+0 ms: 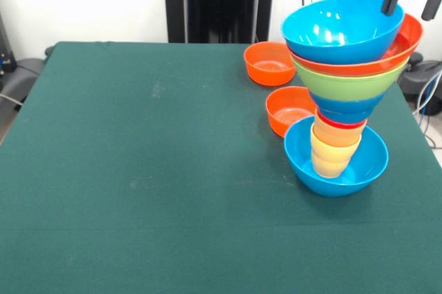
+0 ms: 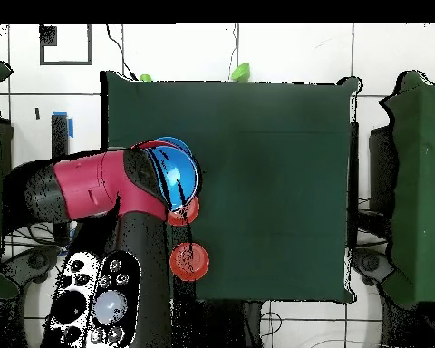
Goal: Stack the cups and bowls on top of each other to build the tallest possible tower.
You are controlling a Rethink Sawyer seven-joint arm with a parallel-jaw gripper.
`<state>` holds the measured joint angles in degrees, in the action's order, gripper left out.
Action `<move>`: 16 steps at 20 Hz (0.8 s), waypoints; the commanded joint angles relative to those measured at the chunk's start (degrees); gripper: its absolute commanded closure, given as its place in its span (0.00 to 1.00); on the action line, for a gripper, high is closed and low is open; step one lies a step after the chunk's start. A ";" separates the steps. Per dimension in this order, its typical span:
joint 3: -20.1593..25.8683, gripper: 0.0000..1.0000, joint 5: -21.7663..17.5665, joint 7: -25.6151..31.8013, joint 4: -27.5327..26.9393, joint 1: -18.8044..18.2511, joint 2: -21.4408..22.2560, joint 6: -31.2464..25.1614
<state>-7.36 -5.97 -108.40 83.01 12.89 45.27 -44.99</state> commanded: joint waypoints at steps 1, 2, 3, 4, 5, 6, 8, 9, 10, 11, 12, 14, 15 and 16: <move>2.27 0.00 1.07 -5.86 -0.66 -0.77 0.56 -6.58; 2.42 0.00 1.49 -5.07 -0.44 -1.02 1.99 -8.13; 2.57 0.00 1.91 -4.28 -0.22 -1.27 3.43 -9.68; 2.65 0.00 2.25 -3.77 -0.23 -1.50 4.57 -10.91; 2.96 0.00 2.83 -2.48 0.07 -2.16 6.29 -12.72; 3.05 0.00 3.10 -1.95 0.14 -2.56 7.08 -13.54; 3.63 0.00 3.95 -0.25 0.45 -3.89 8.83 -15.09; 3.93 0.00 4.35 0.63 0.91 -4.61 9.56 -15.37; 4.24 0.00 4.75 1.51 1.36 -5.33 10.29 -15.66; 4.58 0.00 5.29 2.83 2.41 -6.32 11.30 -15.61; 4.88 0.00 5.60 3.74 3.26 -7.06 11.87 -15.21; 5.43 0.00 6.41 6.86 5.81 -9.34 13.78 -14.43; 5.85 0.00 7.13 9.19 7.54 -10.98 15.10 -13.83; 6.17 0.00 7.36 10.45 8.61 -12.07 15.80 -13.37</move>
<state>-6.34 -0.07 -108.40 83.57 5.17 57.09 -54.14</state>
